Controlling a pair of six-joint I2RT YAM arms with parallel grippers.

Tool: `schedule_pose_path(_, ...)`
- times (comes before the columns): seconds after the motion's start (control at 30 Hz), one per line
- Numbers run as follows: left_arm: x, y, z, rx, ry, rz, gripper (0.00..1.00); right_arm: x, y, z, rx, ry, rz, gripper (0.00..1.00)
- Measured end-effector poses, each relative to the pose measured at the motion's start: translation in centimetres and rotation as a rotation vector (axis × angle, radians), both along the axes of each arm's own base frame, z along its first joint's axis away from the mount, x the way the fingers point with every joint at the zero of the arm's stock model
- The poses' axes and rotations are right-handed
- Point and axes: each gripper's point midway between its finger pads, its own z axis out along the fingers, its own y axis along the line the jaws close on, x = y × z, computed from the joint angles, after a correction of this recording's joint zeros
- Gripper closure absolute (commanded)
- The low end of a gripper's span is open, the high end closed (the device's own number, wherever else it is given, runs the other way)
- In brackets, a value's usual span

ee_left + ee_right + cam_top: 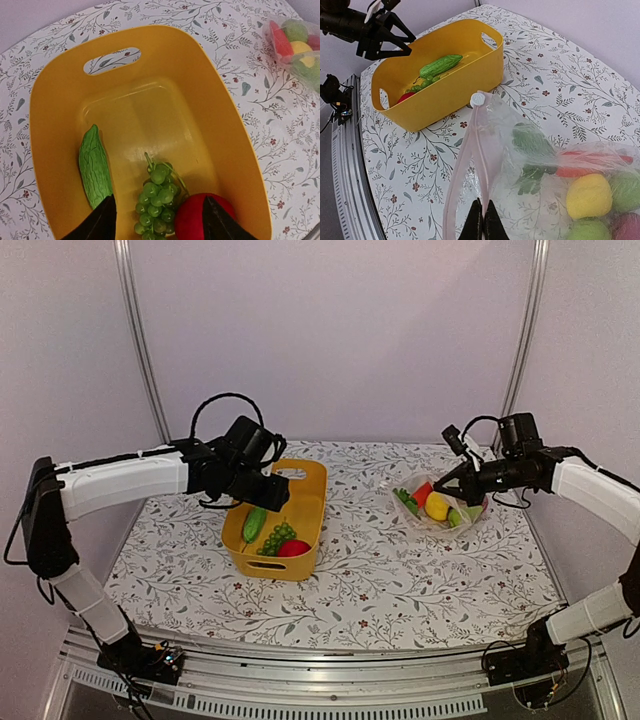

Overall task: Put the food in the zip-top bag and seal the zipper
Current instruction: Pick up the fake vegetable from the bin.

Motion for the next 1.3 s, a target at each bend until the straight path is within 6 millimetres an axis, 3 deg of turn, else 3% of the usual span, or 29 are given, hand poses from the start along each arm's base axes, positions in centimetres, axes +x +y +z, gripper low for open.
schedule_pose_path(0.43, 5.3, 0.6, -6.5, 0.085, 0.134, 0.063, 0.50, -0.3, 0.3, 4.8, 0.056, -0.154, 0.036, 1.00)
schedule_pose_path(0.63, 5.4, 1.1, -10.9, 0.131, 0.221, 0.065, 0.52, -0.7, 0.4, 2.7, 0.056, -0.126, 0.046, 1.00)
schedule_pose_path(1.0, 5.6, 2.2, -10.9, 0.166, 0.201, 0.072, 0.41, -1.1, 0.3, 1.2, 0.046, -0.111, 0.052, 1.00)
schedule_pose_path(1.3, 6.7, 4.5, -10.2, 0.259, 0.133, 0.155, 0.37, -1.1, 0.3, 1.1, 0.039, -0.126, 0.061, 1.00)
